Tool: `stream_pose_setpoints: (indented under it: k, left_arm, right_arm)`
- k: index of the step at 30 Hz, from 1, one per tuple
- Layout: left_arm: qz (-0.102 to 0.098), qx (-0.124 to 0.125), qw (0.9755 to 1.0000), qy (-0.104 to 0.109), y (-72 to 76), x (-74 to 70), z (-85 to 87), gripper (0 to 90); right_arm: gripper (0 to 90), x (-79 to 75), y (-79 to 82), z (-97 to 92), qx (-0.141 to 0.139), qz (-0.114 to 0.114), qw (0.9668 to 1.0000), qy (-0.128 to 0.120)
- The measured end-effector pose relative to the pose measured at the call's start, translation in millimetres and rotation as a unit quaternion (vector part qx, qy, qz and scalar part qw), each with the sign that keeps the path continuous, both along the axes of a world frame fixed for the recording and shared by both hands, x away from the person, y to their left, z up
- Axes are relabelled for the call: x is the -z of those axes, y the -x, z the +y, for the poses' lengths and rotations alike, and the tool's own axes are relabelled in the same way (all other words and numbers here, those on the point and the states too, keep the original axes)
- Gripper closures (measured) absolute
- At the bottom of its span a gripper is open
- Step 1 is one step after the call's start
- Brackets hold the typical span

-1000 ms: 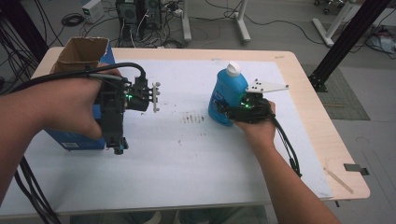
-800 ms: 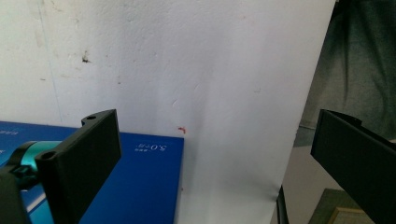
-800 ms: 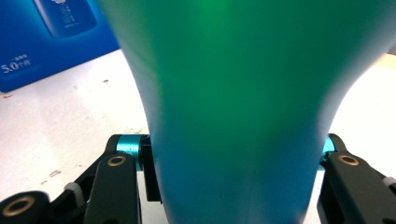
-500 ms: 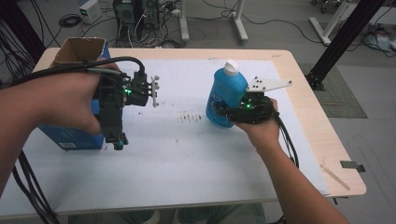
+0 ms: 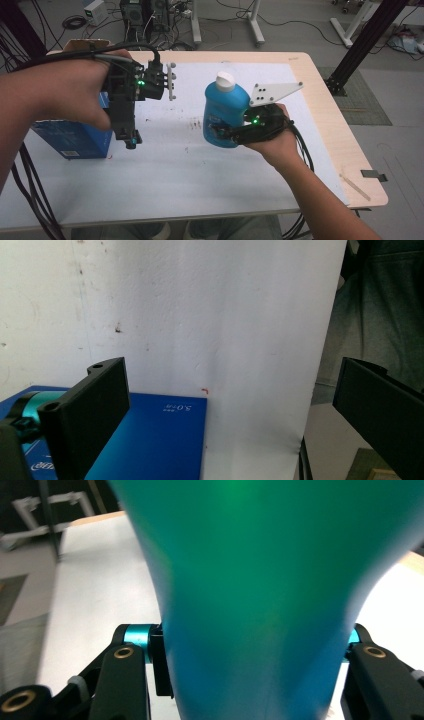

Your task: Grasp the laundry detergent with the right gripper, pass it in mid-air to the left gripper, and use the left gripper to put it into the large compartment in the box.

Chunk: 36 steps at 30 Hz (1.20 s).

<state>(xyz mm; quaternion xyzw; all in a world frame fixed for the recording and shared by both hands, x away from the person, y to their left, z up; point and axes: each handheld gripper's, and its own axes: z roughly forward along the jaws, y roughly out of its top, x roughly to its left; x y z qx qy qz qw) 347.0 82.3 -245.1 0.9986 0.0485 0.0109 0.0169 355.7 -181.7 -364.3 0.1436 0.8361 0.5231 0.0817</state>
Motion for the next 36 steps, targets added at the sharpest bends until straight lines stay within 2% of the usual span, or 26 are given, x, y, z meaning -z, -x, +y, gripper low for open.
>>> stream_pose_setpoints:
  k: [1,2,3,4,6,16,19,24,31,36]
  left_arm:
    - [0.0,0.0,1.0,0.0,0.0,0.0,0.0,1.7]
    - [0.001,0.003,1.0,0.002,0.8,-2.9,-3.0,1.7]
    - [0.001,0.003,1.0,0.002,0.8,-2.9,-3.0,1.7]
    - [0.001,0.007,1.0,0.004,1.8,-4.6,-6.0,1.7]
    - [0.0,0.01,0.9999,0.006,2.6,-5.8,-8.1,1.7]
    - [0.008,0.027,0.9994,0.022,8.5,-14.9,-20.6,1.7]
    - [0.013,0.032,0.9992,0.02,10.4,-15.5,-24.4,1.7]
    - [0.014,0.035,0.9991,0.022,13.3,-14.8,-29.5,1.7]
    - [0.019,0.035,0.9991,0.013,16.0,-11.0,-33.9,1.7]
    - [0.019,0.027,0.9994,0.014,17.3,-8.0,-33.1,1.7]
  right_arm:
    - [44.5,0.0,0.0,0.0,0.0,0.0,1.0,0.0]
    - [44.4,-1.0,4.8,6.5,-0.019,0.001,0.9998,0.005]
    - [44.4,-1.0,4.8,6.5,-0.019,0.001,0.9998,0.005]
    - [44.4,-0.5,9.3,14.0,-0.039,0.004,0.9992,0.009]
    - [44.4,-0.3,10.5,16.4,-0.043,0.004,0.999,0.011]
    - [44.5,7.8,19.2,49.5,-0.109,0.022,0.9936,0.018]
    - [44.6,9.3,21.2,58.8,-0.125,0.024,0.9917,0.02]
    - [44.6,11.2,22.0,74.2,-0.14,0.03,0.9895,0.021]
    - [44.6,9.8,21.1,94.4,-0.158,0.034,0.9867,0.016]
    - [44.6,9.8,20.6,103.6,-0.166,0.036,0.9853,0.013]
